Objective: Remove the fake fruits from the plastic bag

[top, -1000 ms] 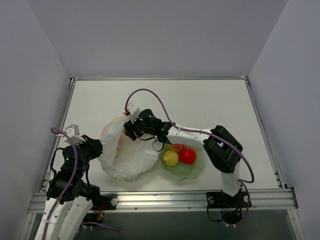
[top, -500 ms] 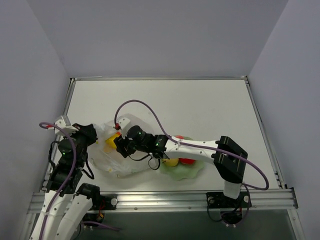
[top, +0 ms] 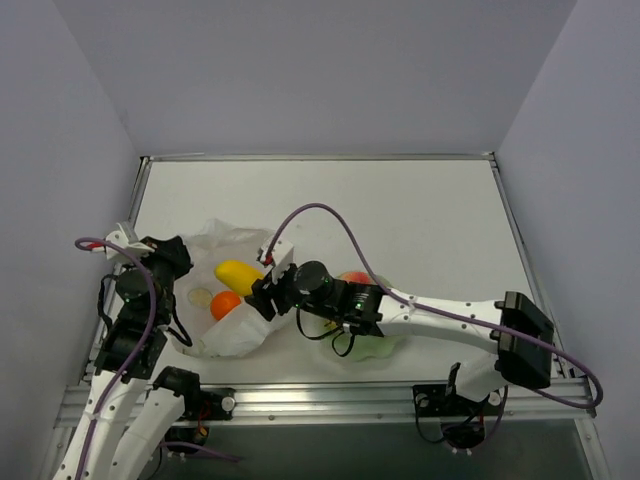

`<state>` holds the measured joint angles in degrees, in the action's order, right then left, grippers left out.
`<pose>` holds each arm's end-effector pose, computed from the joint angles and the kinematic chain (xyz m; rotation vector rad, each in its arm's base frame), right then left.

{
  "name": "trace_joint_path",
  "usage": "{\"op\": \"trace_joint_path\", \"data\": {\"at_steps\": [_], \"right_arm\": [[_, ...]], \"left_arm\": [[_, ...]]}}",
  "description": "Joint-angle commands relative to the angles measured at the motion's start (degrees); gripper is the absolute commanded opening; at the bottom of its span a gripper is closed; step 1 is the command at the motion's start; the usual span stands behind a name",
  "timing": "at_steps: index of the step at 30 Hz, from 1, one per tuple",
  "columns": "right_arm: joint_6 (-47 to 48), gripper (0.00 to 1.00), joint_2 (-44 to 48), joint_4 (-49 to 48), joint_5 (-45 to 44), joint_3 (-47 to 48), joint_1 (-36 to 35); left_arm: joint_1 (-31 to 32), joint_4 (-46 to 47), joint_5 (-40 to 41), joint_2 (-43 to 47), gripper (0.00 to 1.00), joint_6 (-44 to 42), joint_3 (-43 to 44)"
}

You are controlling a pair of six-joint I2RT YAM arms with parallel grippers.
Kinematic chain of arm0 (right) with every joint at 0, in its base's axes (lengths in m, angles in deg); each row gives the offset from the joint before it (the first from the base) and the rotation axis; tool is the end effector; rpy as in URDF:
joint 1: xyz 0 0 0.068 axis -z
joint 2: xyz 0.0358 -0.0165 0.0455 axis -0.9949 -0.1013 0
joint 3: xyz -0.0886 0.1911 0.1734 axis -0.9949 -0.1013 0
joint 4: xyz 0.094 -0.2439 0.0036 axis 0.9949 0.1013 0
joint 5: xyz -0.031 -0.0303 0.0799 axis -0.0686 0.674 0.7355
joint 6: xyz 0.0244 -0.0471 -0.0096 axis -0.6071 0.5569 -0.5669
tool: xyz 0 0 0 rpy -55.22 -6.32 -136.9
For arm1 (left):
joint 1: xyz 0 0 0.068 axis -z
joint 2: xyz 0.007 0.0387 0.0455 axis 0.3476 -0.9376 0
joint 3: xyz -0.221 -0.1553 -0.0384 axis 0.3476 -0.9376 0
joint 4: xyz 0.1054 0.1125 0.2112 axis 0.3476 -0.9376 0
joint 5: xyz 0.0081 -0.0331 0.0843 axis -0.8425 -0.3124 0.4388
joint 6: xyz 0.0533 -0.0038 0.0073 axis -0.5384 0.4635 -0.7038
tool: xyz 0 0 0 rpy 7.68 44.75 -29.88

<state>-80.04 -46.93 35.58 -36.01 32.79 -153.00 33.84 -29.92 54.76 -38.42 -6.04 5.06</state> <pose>0.1334 0.3396 0.3057 -0.8577 1.5731 0.9612 0.1298 -0.0208 0.3476 -0.5552 1.4791 -0.4873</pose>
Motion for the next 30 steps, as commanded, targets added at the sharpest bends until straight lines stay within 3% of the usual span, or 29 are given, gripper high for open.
{"op": "trace_joint_path", "data": {"at_steps": [1,5,11,17,20,30], "right_arm": [[0.17,0.08,6.32,-11.36,2.19,-3.76,-0.44],[-2.38,0.08,13.43,-13.66,-2.01,-8.43,-0.44],[-17.28,0.08,27.74,9.41,-23.88,-17.98,-0.79],[-32.78,0.12,44.62,28.5,-25.76,-26.97,-3.51],[-38.59,0.14,48.25,31.68,-26.19,-29.79,-6.41],[-47.47,0.2,37.81,39.35,-32.34,-29.79,-13.1]], "left_arm": [[-0.05,-0.71,-0.58,2.11,0.02,0.54,0.12],[0.04,-2.03,-3.57,4.04,0.02,1.07,-1.29],[0.04,-6.86,-7.96,10.71,0.02,2.74,-3.58],[0.04,-9.59,-13.85,12.31,0.03,3.27,-2.7],[0.13,-9.86,-15.08,12.75,0.03,3.44,-3.58],[0.13,-12.5,-14.91,14.33,0.02,1.69,-3.32]]}}
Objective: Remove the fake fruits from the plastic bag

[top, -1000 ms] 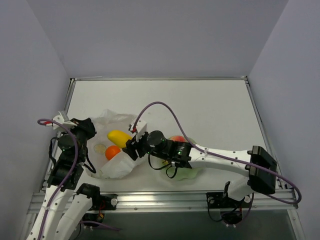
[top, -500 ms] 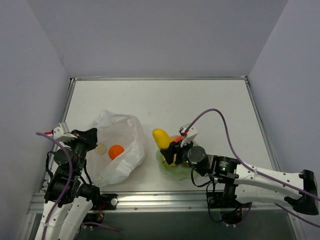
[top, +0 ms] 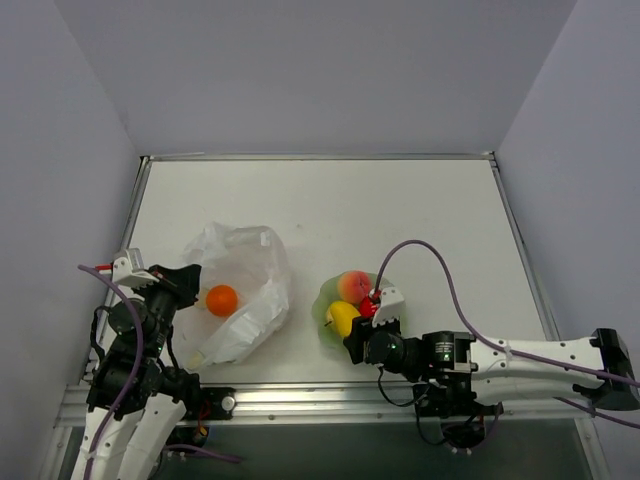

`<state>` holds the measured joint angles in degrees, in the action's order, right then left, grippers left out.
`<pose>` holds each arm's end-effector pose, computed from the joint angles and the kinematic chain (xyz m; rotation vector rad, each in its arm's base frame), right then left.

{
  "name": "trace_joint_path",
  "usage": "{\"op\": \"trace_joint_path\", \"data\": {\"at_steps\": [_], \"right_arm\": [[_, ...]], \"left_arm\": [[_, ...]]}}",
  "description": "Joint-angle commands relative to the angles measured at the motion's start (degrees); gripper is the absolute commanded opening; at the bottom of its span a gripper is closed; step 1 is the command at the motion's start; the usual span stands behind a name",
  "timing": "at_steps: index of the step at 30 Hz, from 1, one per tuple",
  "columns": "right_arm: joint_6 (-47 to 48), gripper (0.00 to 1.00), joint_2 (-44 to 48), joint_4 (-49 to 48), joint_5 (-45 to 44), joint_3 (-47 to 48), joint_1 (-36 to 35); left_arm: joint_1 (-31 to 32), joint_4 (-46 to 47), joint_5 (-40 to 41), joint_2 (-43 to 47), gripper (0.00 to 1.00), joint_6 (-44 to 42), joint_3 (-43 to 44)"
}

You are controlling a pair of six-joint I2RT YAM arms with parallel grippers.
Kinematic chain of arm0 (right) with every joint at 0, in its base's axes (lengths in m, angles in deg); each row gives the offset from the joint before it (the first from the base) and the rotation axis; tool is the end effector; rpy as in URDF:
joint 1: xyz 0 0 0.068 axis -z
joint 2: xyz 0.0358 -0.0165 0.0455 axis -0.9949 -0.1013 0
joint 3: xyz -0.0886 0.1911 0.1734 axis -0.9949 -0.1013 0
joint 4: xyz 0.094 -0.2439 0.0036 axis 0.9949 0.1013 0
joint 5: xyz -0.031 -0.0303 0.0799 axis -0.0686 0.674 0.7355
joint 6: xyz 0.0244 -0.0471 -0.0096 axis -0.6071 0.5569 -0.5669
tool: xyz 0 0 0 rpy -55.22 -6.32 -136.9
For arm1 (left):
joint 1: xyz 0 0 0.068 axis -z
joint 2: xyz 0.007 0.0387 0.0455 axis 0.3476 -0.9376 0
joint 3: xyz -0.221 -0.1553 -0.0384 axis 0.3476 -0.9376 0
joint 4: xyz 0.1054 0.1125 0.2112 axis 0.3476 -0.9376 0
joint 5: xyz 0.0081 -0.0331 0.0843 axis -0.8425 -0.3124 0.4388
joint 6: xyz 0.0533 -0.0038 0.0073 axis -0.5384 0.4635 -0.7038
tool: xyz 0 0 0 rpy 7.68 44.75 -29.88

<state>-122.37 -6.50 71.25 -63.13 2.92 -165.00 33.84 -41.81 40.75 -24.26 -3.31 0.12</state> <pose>0.0466 0.1773 0.2403 -0.2371 2.1540 0.8506 0.0858 -0.0190 0.3183 -0.4216 1.5959 -0.6987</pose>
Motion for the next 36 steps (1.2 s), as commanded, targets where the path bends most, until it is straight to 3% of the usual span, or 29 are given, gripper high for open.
{"op": "trace_joint_path", "data": {"at_steps": [1,5,8,10,11,13,19,25,31,32,33,35,36], "right_arm": [[-6.01,0.21,-3.33,4.02,-5.83,0.17,-1.19],[-8.56,0.22,-4.31,5.52,-8.82,0.0,-1.62],[-11.63,0.31,-3.26,8.23,-10.23,0.09,-1.89],[-12.43,0.49,-2.64,9.12,-11.02,0.0,-2.42],[-12.52,0.71,-2.11,9.65,-10.94,0.09,-2.59],[-11.91,0.84,-1.93,9.91,-10.67,0.61,-2.68],[-6.91,0.88,-1.58,10.62,-12.77,5.61,-4.26],[-1.28,0.8,-5.16,10.53,-16.56,12.9,-4.53],[11.27,0.43,-19.91,0.55,-19.38,21.17,-5.32],[16.86,0.28,-21.52,-2.27,-18.16,23.44,-5.4],[20.14,0.21,-23.19,-5.69,-17.1,24.34,-5.32],[26.47,0.06,-27.76,-16.85,-12.11,27.14,-4.27],[30.76,0.04,-29.6,-20.55,-3.81,28.29,-1.91]], "left_arm": [[0.13,-0.61,-0.99,0.08,0.02,-1.05,1.71],[0.13,-0.61,-1.16,0.08,0.03,-1.13,1.62],[0.13,-0.61,-1.16,0.26,0.02,-1.13,1.45],[0.13,-0.61,-1.16,0.26,0.02,-1.22,1.36],[0.13,-0.52,-1.16,0.17,0.02,-1.14,1.36],[0.13,-0.34,-1.34,-0.01,0.02,-1.13,1.19],[0.13,-0.08,-1.78,-0.62,0.02,-0.96,2.06],[0.13,-1.57,-2.13,0.78,0.02,-0.26,1.62],[0.13,-4.29,-0.81,1.75,0.02,-1.22,3.03],[0.13,-4.64,-0.64,1.75,0.02,-1.48,3.81],[0.13,-5.26,-0.37,1.75,0.02,-1.57,3.99],[0.13,-5.44,-0.29,2.01,0.02,-1.49,3.82],[0.13,-6.14,-0.11,2.36,0.02,-0.96,3.65]]}}
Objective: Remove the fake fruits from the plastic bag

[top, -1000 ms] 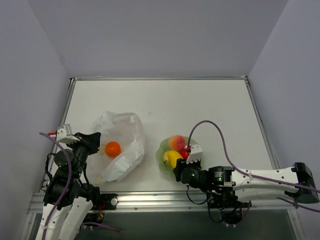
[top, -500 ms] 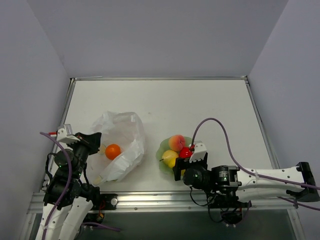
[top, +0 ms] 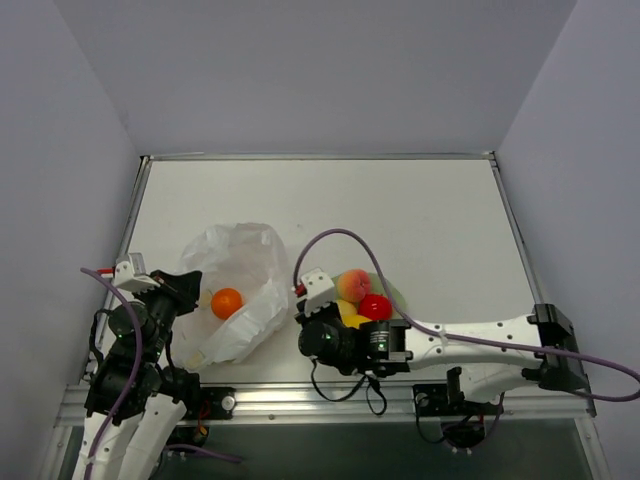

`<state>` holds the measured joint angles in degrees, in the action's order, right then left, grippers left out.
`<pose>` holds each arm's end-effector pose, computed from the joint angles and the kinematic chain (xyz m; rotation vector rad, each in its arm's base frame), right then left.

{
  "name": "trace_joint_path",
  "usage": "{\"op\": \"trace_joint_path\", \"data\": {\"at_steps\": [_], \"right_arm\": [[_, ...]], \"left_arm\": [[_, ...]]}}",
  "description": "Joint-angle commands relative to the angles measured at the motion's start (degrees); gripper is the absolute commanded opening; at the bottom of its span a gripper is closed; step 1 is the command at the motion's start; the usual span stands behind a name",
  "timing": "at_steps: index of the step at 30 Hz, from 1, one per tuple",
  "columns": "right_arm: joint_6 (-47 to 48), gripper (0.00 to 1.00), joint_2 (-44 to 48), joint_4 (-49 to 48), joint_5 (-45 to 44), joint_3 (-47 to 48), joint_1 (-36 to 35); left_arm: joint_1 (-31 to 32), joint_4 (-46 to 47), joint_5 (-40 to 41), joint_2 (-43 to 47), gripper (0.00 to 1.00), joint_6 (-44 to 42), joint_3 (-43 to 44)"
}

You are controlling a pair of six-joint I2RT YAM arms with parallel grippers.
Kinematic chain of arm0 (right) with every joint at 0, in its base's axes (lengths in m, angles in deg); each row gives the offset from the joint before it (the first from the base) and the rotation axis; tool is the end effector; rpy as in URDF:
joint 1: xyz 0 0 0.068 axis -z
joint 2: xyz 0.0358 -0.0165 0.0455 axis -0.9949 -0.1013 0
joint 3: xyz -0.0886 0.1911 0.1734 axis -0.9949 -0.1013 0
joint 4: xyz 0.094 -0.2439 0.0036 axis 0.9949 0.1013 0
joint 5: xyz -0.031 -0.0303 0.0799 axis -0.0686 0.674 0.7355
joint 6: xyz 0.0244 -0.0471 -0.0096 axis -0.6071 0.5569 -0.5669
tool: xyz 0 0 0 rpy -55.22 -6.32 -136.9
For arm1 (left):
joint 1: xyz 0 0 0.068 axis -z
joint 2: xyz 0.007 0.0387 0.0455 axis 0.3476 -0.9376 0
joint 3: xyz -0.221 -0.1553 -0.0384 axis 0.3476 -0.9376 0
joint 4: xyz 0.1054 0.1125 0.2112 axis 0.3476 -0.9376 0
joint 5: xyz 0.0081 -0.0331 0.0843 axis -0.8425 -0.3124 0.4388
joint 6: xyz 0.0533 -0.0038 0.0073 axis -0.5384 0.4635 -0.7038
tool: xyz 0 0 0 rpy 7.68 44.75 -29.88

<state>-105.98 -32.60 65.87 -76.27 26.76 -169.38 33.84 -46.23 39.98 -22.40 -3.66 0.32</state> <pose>0.0480 0.2813 0.2962 -0.4119 1.9392 0.6055 0.0784 -0.0177 0.3131 -0.4159 1.6411 -0.6924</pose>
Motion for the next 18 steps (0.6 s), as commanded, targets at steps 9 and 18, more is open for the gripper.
{"op": "trace_joint_path", "data": {"at_steps": [9,18], "right_arm": [[18.28,0.06,-28.73,-26.8,31.46,21.15,10.39],[19.95,0.38,-38.49,-32.88,32.77,24.75,14.69]], "left_arm": [[0.04,-6.65,4.96,3.67,0.02,2.38,2.39],[0.04,-4.89,5.67,5.52,0.02,4.22,1.34]]}}
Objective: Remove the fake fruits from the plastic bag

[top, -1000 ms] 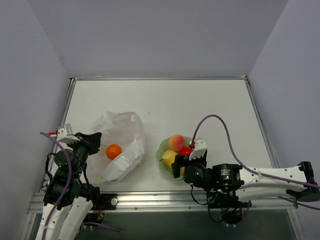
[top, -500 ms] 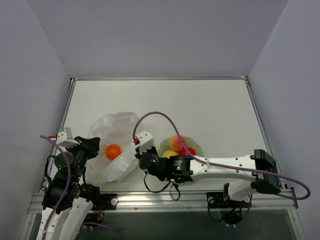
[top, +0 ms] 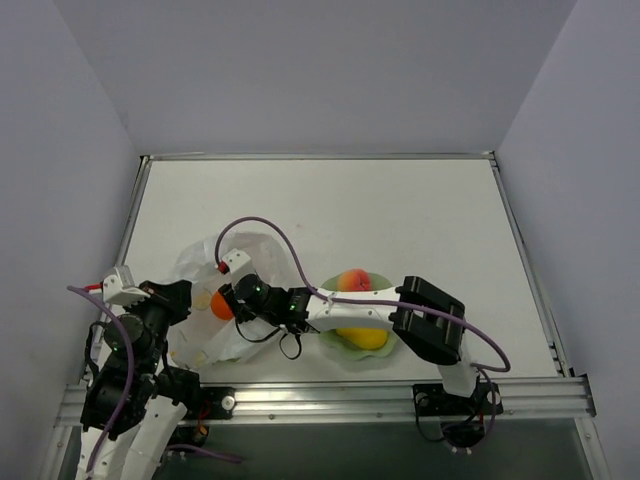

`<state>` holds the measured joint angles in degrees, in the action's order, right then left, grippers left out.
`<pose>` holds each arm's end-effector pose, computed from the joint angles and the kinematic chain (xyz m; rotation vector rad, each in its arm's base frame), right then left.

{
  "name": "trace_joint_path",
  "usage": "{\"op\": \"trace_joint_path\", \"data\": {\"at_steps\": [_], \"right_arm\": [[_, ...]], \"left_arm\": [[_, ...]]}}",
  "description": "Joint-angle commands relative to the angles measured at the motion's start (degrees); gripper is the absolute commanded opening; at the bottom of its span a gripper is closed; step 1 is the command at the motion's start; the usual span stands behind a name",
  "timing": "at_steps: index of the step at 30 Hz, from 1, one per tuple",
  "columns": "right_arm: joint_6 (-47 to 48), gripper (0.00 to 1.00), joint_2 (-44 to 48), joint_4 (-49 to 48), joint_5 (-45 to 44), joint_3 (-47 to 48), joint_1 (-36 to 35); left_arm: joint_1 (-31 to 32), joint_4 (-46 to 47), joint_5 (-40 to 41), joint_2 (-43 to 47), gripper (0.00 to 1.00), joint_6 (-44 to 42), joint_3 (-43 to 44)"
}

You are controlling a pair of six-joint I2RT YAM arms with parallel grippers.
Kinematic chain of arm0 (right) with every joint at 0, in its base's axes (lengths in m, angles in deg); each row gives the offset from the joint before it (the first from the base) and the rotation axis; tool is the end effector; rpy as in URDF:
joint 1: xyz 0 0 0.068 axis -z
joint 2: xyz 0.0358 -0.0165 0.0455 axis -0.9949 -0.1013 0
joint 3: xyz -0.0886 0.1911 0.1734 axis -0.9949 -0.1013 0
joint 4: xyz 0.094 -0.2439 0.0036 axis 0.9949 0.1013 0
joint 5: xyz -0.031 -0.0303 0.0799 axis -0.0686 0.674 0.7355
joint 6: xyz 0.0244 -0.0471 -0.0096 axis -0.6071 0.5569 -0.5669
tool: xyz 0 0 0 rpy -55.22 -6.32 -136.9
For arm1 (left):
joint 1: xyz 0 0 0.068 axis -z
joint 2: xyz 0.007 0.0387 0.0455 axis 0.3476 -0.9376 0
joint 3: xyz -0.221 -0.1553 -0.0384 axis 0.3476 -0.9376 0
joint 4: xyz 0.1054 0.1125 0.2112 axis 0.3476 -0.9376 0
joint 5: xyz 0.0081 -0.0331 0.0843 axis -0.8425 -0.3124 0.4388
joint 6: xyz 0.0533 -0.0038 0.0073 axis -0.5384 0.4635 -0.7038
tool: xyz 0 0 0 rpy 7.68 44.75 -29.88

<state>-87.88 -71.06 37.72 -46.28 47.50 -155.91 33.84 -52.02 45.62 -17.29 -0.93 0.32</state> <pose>0.1503 0.4295 0.2259 -0.7617 1.8235 0.8270 0.0611 -0.0100 0.3066 -0.5293 1.6137 -0.6445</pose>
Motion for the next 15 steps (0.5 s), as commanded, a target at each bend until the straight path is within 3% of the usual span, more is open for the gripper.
{"op": "trace_joint_path", "data": {"at_steps": [1,2,5,9,15], "right_arm": [[1.94,0.48,-2.38,-2.98,4.1,5.06,1.5],[2.29,0.65,-3.45,-2.09,4.03,6.81,1.32],[1.51,0.87,-4.69,-2.96,3.94,6.04,1.32],[0.27,0.97,-7.31,-3.67,6.04,8.04,1.67],[0.27,0.99,-12.33,-1.73,4.38,10.87,1.94]], "left_arm": [[0.04,0.9,-0.23,0.4,0.03,1.58,1.08],[0.13,0.64,-0.41,0.49,0.02,1.75,0.55],[0.21,-0.41,-0.24,1.63,0.02,1.76,0.46],[0.21,-0.59,-0.24,2.25,0.02,1.93,0.02],[0.21,-2.17,0.38,3.3,0.02,1.23,0.9]]}}
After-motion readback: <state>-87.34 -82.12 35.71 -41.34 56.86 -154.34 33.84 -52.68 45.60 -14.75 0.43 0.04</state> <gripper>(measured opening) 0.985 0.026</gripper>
